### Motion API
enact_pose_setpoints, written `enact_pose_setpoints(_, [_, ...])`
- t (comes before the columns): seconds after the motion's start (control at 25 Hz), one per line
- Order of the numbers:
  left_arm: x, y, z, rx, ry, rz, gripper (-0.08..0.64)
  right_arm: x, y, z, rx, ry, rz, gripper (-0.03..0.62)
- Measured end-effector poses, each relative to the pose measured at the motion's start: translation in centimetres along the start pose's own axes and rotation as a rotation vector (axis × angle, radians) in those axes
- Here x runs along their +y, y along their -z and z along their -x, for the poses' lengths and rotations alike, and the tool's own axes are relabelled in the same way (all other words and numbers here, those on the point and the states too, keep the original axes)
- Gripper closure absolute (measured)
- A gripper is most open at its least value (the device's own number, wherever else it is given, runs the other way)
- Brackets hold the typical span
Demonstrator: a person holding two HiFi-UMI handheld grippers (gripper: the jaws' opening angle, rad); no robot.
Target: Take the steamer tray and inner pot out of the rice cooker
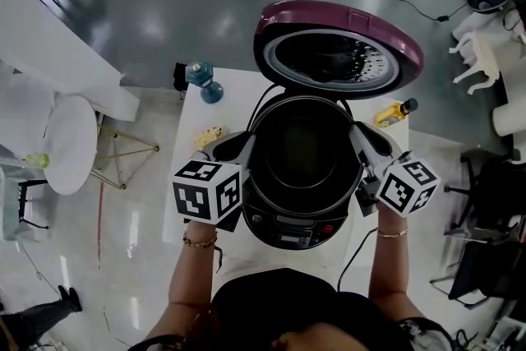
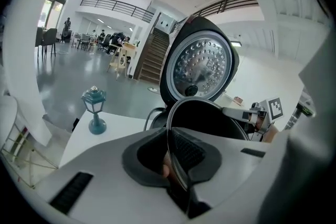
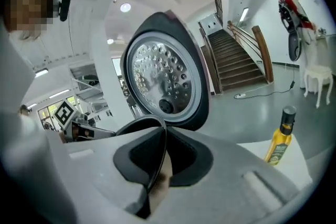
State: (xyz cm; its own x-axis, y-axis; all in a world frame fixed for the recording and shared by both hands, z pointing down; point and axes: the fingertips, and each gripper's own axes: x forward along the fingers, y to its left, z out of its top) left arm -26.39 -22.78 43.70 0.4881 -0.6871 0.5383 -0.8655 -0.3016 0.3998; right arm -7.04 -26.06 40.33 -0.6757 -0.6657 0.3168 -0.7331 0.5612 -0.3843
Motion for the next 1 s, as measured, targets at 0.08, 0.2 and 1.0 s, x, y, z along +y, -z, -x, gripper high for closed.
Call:
enact_pose_setpoints(0.08, [-0.3,-0.5,0.8,-0.023,0.011,0.003,0.535,0.9,-0.8,0.7,-0.033,-0.017,-0.009,0.568])
enact_pose_setpoints(0.2, [-1.0,-1.7,2.3,-0.076,0.027,-0.003,0.535,2.5,-2.4,1.8,-0.084,-0.025,0.013,0.568])
enact_pose_setpoints(1.0, [-11.8,-4.7,7.1,-0.255,0.207,-0.112,0.537,5.2,-7.0,14.7,-0.322,0.028,0.049,0.568])
